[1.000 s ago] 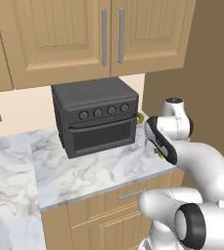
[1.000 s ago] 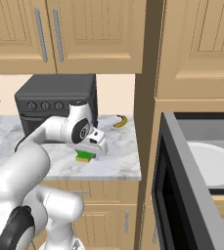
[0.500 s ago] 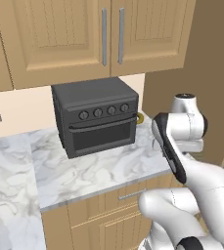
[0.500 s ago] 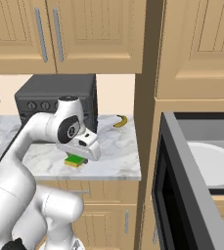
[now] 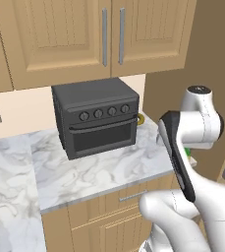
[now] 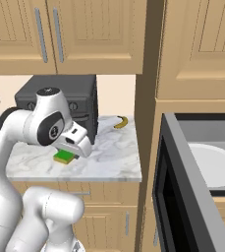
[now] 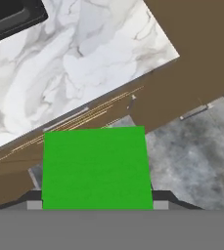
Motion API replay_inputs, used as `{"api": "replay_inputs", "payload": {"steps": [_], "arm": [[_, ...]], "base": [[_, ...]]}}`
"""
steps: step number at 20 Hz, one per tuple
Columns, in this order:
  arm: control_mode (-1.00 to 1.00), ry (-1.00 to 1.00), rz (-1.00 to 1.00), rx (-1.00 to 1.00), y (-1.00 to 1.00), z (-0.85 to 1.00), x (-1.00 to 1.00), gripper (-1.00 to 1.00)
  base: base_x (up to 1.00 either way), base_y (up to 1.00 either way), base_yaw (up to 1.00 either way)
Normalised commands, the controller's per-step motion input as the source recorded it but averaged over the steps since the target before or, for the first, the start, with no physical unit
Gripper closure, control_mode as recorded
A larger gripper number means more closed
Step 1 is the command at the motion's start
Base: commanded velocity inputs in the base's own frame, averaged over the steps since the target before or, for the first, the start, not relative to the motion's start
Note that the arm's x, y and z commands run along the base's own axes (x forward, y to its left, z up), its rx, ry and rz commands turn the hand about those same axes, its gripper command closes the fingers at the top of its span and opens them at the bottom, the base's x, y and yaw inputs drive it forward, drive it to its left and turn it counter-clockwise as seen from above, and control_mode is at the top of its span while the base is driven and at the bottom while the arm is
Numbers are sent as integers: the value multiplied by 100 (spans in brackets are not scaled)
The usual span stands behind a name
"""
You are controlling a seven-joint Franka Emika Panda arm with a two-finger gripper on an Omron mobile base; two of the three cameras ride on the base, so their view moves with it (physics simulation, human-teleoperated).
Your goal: Place the sponge inside the microwave to prepare for sanitizing.
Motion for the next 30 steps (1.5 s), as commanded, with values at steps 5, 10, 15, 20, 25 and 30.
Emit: {"api": "replay_inputs", "payload": {"steps": [5,10,15,20,25,30], "arm": [[-100,0,-1,-1,1,25,-11,100],[-100,0,-3,0,0,0,-3,100],[-100,0,-1,0,0,0,-11,100],[100,0,0,0,0,0,-12,100],[100,0,0,0,0,0,0,100],[100,0,0,0,0,0,0,100]], "base": [[0,0,0],[0,0,0],[0,0,0],[-10,0,0],[-31,0,0],[-48,0,0]]}}
